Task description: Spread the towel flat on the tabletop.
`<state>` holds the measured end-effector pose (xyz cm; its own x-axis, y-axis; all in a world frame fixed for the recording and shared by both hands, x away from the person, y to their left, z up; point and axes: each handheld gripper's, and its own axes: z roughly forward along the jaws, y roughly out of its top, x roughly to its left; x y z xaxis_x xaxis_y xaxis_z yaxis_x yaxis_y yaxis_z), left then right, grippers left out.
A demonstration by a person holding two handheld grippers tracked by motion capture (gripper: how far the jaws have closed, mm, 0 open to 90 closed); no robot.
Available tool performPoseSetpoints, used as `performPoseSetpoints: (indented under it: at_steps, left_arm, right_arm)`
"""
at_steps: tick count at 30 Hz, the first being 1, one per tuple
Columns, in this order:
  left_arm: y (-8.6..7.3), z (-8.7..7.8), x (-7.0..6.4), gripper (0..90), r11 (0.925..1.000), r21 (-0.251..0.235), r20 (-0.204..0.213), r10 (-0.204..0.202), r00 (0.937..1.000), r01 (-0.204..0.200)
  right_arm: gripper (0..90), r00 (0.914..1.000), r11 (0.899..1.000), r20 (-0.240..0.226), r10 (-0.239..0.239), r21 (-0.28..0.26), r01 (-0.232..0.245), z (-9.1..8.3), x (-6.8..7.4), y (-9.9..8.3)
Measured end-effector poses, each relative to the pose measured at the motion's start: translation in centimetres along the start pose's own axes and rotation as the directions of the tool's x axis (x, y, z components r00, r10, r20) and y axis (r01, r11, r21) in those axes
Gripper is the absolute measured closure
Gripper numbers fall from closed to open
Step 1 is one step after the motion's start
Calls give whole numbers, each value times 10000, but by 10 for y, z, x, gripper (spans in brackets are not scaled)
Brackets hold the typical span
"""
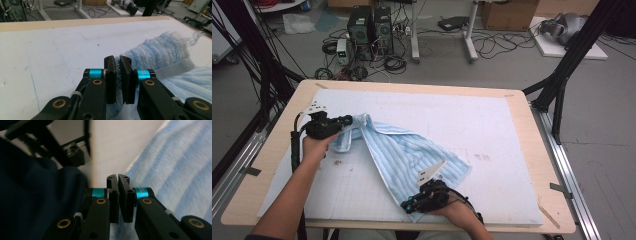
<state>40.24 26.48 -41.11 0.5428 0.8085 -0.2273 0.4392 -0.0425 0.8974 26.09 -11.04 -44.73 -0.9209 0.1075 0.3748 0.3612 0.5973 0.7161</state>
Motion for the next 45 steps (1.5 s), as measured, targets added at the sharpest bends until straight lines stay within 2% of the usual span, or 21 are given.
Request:
performPoseSetpoints:
  at_steps: [3,7,9,10,11,12,13,14,15,18,20,21,22,24,25,28,30,34,39,41,45]
  left_arm:
    - [-1,0,1,790,9999,124,-63,-68,10000,69]
    - [0,-4,4,546,9996,-142,-464,-268,9986,261]
    - [-1,-8,6,468,9988,-322,-529,-394,9978,377]
    - [-1,-10,7,452,9986,-407,-527,-365,9979,344]
    - [-2,-13,7,447,9987,-440,-542,-278,9981,254]
    - [-3,-15,7,445,9989,-445,-574,-172,9982,147]
    - [-4,-18,7,441,9989,-469,-553,-114,9984,88]
    - [-5,-20,7,433,9987,-514,-550,-84,9985,56]
    - [-6,-22,6,425,9990,-453,-461,-75,9989,54]
    - [-8,-28,2,408,9978,-651,-260,109,9996,-126]
    - [-11,-30,-1,408,9972,-673,-184,318,9993,-330]
    - [-13,-31,-2,406,9967,-722,-114,361,9993,-369]
    - [-15,-31,-3,401,9966,-724,-95,399,9992,-404]
    - [-20,-32,-4,392,9969,-688,47,397,9992,-393]
    - [-22,-32,-4,387,9966,-746,81,368,9993,-361]
    - [-28,-33,-4,384,9963,-754,122,411,9991,-401]
    - [-29,-33,-4,385,9962,-746,152,453,9989,-440]
    - [-29,-36,-3,385,9948,-947,163,394,9991,-377]
    - [-30,-40,0,382,9932,-1151,106,197,9997,-184]
    - [-30,-40,1,382,9919,-1259,90,154,9998,-141]
    - [-30,-40,0,382,9915,-1295,143,171,9998,-151]
  right_arm:
    - [829,9984,9986,219,-512,168,509,7,5,5]
    - [633,9946,9965,1037,49,-838,39,-12,-7,7]
    - [582,9838,9870,1763,330,-1610,-43,-29,-15,7]
    - [563,9733,9809,2222,569,-1939,-131,-38,-20,6]
    - [552,9543,9783,2883,788,-2062,-185,-47,-25,6]
    - [537,9288,9762,3558,1040,-2152,-269,-54,-30,5]
    - [526,8996,9742,4170,1293,-2228,-367,-61,-37,4]
    - [513,8638,9706,4760,1652,-2341,-566,-66,-43,3]
    - [512,8325,9678,5209,1887,-2425,-676,-71,-50,2]
    - [497,7551,9634,6121,2346,-2499,-967,-78,-67,2]
    - [498,7160,9658,6541,2438,-2312,-1176,-78,-76,4]
    - [504,7018,9681,6700,2422,-2143,-1295,-76,-81,4]
    - [519,6931,9680,6768,2480,-2009,-1502,-74,-86,4]
    - [591,6893,9639,6739,2658,-1756,-2000,-69,-93,0]
    - [636,6916,9671,6762,2537,-1639,-1946,-68,-94,-1]
    - [830,7068,9710,6669,2359,-1322,-1994,-72,-90,-3]
    - [855,7215,9793,6650,1930,-846,-1840,-75,-84,-5]
    - [857,7393,9815,6508,1729,-509,-1847,-83,-69,-16]
    - [856,7734,9861,6163,1480,-327,-1627,-93,-47,-36]
    - [839,7713,9859,6195,1457,-263,-1651,-98,-42,-38]
    - [674,7878,9930,6045,1180,-663,-978,-101,-41,-23]
